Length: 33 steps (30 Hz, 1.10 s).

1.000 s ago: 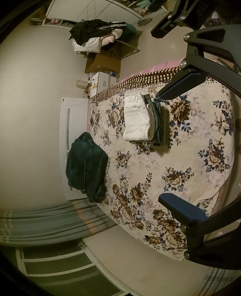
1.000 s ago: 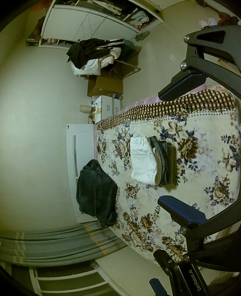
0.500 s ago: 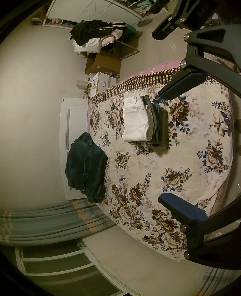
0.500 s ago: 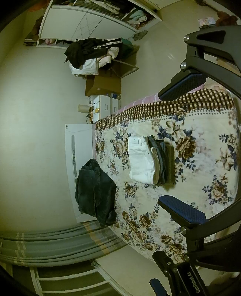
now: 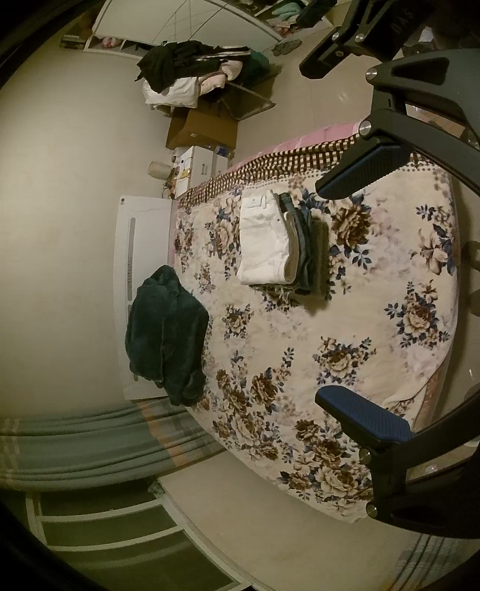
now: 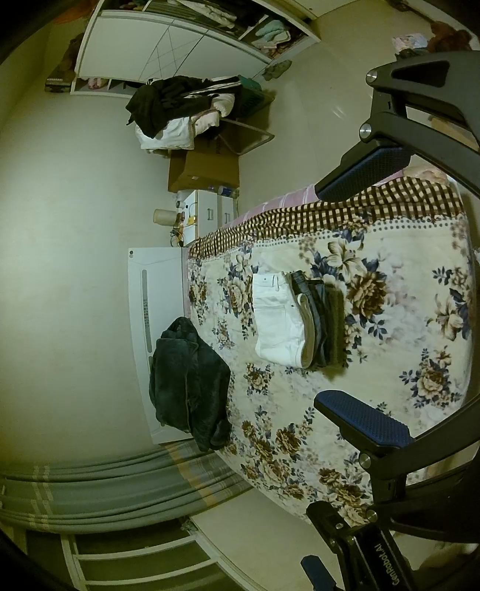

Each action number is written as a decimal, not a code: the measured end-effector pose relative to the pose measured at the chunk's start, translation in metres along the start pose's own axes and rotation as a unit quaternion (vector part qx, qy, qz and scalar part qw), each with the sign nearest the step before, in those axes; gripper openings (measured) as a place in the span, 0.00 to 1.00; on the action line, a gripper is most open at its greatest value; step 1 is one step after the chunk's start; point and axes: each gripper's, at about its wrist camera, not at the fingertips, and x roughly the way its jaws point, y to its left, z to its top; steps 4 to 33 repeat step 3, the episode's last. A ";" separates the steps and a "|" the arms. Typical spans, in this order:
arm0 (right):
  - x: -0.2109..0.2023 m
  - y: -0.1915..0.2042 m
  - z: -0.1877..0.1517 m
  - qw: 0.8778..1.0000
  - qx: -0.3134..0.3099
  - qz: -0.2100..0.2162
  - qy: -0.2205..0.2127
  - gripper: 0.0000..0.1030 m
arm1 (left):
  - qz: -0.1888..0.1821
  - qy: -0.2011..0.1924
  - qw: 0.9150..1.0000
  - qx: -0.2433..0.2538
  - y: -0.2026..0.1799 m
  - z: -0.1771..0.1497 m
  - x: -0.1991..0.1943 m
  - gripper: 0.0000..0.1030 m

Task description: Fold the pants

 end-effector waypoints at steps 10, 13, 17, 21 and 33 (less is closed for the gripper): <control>-0.001 0.001 -0.003 1.000 0.000 0.000 0.000 1.00 | -0.001 -0.001 1.000 0.000 -0.002 -0.004 -0.003 1.00; -0.001 0.001 -0.003 1.000 0.000 0.000 0.000 1.00 | -0.001 -0.001 1.000 0.000 -0.002 -0.004 -0.003 1.00; -0.001 0.001 -0.003 1.000 0.000 0.000 0.000 1.00 | -0.001 -0.001 1.000 0.000 -0.002 -0.004 -0.003 1.00; -0.001 0.001 -0.003 1.000 0.000 0.000 0.000 1.00 | -0.001 -0.001 1.000 0.000 -0.002 -0.004 -0.003 1.00; -0.001 0.001 -0.003 1.000 0.000 0.000 0.000 1.00 | -0.001 -0.001 1.000 0.000 -0.002 -0.004 -0.003 1.00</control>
